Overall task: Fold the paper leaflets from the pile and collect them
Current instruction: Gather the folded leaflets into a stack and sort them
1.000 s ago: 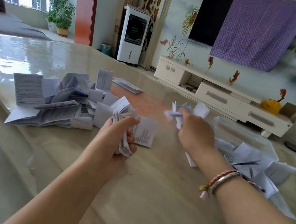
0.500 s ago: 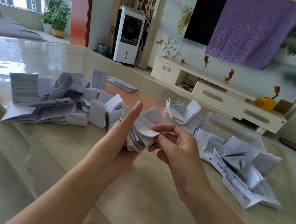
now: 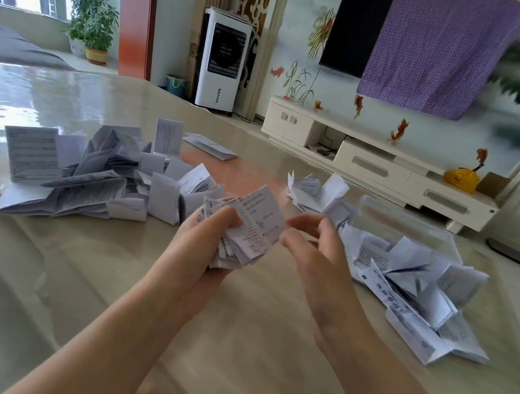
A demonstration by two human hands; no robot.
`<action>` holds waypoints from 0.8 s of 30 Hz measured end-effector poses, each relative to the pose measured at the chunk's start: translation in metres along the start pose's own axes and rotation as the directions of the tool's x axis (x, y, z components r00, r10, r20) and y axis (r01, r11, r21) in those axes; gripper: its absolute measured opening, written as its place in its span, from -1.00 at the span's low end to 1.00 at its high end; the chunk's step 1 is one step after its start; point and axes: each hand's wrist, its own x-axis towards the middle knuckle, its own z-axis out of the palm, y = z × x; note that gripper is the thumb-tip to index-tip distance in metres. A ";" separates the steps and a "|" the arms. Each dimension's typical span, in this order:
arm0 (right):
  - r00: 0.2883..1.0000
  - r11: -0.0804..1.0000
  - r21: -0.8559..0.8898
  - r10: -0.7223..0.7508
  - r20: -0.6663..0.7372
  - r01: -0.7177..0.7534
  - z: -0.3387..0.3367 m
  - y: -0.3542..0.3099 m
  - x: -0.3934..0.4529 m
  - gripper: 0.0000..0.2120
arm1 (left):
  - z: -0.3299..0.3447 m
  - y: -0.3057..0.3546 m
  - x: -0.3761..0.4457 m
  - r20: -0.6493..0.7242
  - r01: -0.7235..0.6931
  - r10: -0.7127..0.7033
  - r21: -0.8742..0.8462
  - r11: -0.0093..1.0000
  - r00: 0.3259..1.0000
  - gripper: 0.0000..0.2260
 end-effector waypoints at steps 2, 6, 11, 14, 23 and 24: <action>1.000 0.999 -0.047 -0.021 -0.020 0.020 -0.003 0.003 0.007 -0.72 | 0.001 -0.002 -0.001 0.049 0.010 -0.012 0.043 0.999 0.999 -0.76; 0.995 0.983 -0.154 -0.095 0.038 0.099 -0.002 0.014 0.016 -0.86 | 0.005 -0.004 -0.004 0.086 -0.017 0.009 0.092 0.996 0.996 -0.79; 0.846 0.719 -0.518 -0.532 0.016 0.463 0.007 0.020 0.010 -0.89 | 0.009 -0.008 -0.003 0.037 -0.093 0.089 0.145 0.985 0.995 -0.90; 0.779 0.645 -0.502 -0.619 0.098 0.576 0.015 0.023 0.001 -0.95 | 0.011 -0.007 -0.001 -0.040 -0.098 0.100 0.055 0.994 0.994 -0.82; 0.918 0.859 -0.325 -0.381 0.110 0.396 0.001 0.010 -0.001 -0.76 | 0.001 -0.002 0.003 -0.102 -0.108 0.117 0.086 0.990 0.988 -0.69; 0.934 0.862 -0.366 -0.349 0.075 0.351 -0.004 0.008 0.007 -0.77 | 0.000 -0.003 0.005 -0.128 -0.106 0.117 0.086 0.991 0.985 -0.71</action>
